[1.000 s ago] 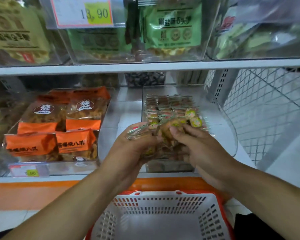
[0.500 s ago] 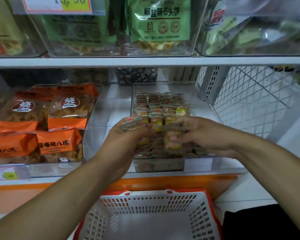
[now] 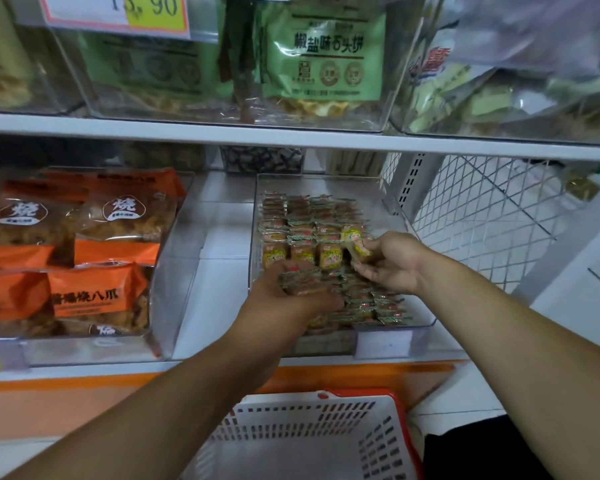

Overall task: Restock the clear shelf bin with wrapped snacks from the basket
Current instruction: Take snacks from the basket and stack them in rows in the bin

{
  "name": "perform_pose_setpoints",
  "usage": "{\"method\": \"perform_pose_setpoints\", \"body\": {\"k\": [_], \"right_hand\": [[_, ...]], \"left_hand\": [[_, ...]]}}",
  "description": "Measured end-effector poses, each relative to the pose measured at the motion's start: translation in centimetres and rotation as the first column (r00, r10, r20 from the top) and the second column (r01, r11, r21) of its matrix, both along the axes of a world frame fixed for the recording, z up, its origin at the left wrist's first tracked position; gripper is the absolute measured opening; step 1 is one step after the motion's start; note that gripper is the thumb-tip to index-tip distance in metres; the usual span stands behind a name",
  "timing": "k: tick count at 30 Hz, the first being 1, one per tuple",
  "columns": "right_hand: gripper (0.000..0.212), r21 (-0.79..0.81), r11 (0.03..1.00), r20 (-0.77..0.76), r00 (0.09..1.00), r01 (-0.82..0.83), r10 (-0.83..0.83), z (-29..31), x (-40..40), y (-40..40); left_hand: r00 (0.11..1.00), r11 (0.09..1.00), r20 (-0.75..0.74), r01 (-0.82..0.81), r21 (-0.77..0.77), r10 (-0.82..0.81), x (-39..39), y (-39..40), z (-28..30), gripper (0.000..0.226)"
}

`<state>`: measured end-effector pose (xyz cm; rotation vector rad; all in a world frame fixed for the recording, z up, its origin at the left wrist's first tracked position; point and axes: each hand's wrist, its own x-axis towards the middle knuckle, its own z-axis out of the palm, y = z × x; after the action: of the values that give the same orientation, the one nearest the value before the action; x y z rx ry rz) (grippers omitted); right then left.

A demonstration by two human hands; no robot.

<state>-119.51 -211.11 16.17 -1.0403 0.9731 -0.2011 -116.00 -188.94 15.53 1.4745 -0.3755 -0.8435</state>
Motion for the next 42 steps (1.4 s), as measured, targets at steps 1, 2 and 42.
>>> {"method": "perform_pose_setpoints", "body": {"k": [1,2,42], "right_hand": [[0.011,-0.014,1.000,-0.021,1.000,-0.017,0.017,-0.1,0.0,-0.2],[0.011,-0.027,0.999,-0.039,0.999,-0.036,0.035,-0.1,0.0,-0.4],[0.081,-0.772,0.156,-0.604,0.787,-0.617,0.125,-1.7,-0.2,0.0]], "left_hand": [[1.000,1.000,-0.002,0.009,0.000,-0.009,0.1,0.1,0.0,0.078],[1.000,1.000,-0.004,0.012,0.001,-0.012,0.2,0.1,0.0,0.082],[0.999,0.999,-0.031,0.035,-0.010,-0.035,0.7,0.5,-0.2,0.065]]}}
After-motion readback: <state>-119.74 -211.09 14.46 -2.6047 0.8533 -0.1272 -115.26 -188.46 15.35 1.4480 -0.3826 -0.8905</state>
